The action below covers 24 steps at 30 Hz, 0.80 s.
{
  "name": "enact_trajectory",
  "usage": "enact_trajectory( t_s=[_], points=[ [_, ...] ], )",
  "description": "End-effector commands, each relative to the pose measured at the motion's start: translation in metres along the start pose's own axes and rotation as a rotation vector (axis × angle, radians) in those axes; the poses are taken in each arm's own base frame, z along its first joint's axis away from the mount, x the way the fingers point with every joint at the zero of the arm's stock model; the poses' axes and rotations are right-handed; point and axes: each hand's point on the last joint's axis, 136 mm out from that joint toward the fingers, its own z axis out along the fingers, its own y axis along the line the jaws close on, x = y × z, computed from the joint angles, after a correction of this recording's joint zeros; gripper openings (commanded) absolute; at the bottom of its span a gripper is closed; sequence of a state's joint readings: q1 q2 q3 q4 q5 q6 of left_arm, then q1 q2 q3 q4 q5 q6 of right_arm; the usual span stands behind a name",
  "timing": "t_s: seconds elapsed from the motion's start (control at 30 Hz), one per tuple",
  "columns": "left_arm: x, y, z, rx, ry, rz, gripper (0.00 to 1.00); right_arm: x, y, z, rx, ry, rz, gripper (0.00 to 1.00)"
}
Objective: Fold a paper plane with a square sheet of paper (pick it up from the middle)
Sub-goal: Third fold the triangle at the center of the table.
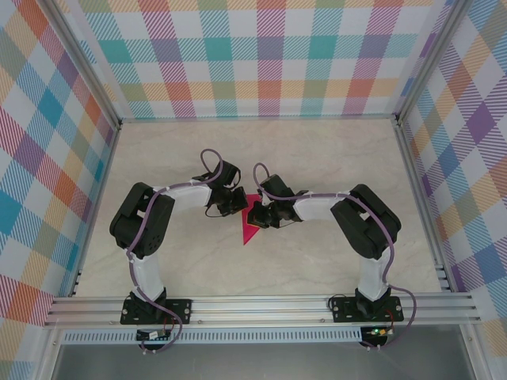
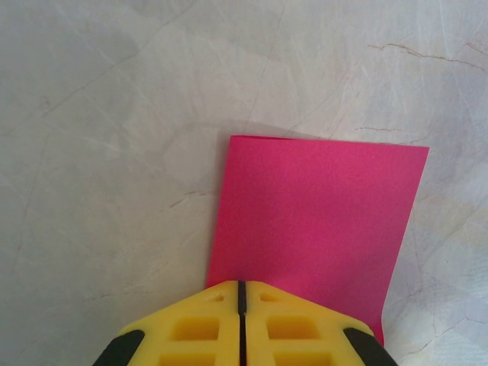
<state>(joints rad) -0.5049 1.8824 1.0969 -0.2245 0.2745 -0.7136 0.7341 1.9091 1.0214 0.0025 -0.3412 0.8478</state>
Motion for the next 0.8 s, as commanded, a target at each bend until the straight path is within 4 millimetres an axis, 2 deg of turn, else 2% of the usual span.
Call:
enact_trajectory(
  t_s=[0.0, 0.33, 0.43, 0.53, 0.77],
  points=[
    [0.009, 0.009, 0.004, -0.019, 0.042, -0.004, 0.08, 0.0, -0.002, 0.006, 0.018, 0.01, -0.018, 0.07],
    [0.003, 0.002, -0.008, -0.009, 0.017, 0.006, 0.08, 0.004, -0.013, 0.011, 0.049, 0.027, 0.003, 0.1],
    [0.0, -0.001, -0.017, -0.018, 0.005, 0.006, 0.09, 0.005, -0.015, 0.011, 0.055, 0.029, 0.008, 0.13],
    [-0.01, 0.0, -0.032, -0.031, -0.043, -0.009, 0.11, 0.006, -0.017, 0.011, 0.059, 0.031, 0.01, 0.2],
    [-0.025, 0.018, -0.066, -0.046, -0.133, -0.072, 0.12, 0.007, -0.016, 0.009, 0.052, 0.026, 0.001, 0.31]
  ],
)
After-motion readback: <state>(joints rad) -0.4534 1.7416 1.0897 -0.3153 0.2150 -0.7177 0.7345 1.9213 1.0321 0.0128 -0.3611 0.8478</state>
